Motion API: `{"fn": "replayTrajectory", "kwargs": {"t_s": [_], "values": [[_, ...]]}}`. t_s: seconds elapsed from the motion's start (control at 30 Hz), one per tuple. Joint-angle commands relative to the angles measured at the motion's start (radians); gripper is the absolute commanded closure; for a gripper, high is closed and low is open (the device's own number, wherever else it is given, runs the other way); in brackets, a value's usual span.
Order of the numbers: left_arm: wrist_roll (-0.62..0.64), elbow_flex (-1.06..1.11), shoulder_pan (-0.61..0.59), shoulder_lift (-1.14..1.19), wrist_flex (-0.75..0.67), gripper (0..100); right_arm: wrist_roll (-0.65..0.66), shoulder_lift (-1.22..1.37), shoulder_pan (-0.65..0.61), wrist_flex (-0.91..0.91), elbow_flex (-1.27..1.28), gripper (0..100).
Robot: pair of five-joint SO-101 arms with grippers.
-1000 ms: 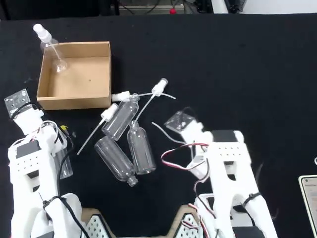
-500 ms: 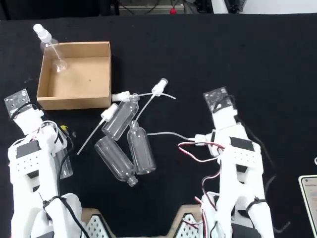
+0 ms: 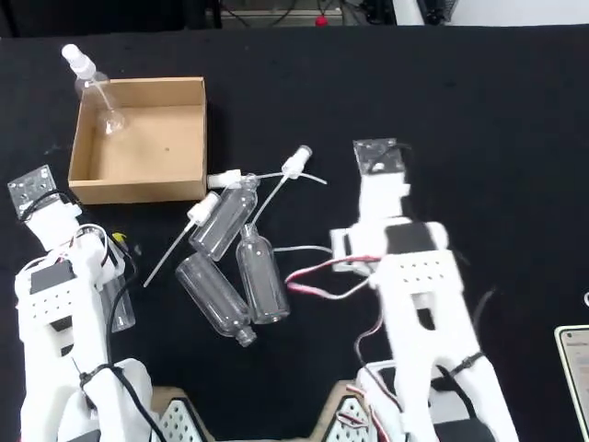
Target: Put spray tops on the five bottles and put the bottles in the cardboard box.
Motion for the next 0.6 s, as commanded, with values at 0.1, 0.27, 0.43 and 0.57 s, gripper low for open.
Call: {"fn": "replayTrajectory", "kwargs": {"t_s": [0.1,0.27,0.43,0.57], "values": [[0.0,-0.001,0.001,-0.026,-0.02,92,-0.342,-0.022,-0.038,-0.176,0.088,65.1],[0.0,-0.001,0.001,-0.026,-0.021,92,-0.249,-0.022,0.009,-0.16,0.111,65.2],[0.0,-0.001,0.001,-0.026,-0.021,92,0.178,-0.028,0.081,-0.055,0.104,68.1],[0.0,-0.002,0.001,-0.026,-0.021,92,0.42,-0.024,0.164,-0.086,0.128,84.2]]}}
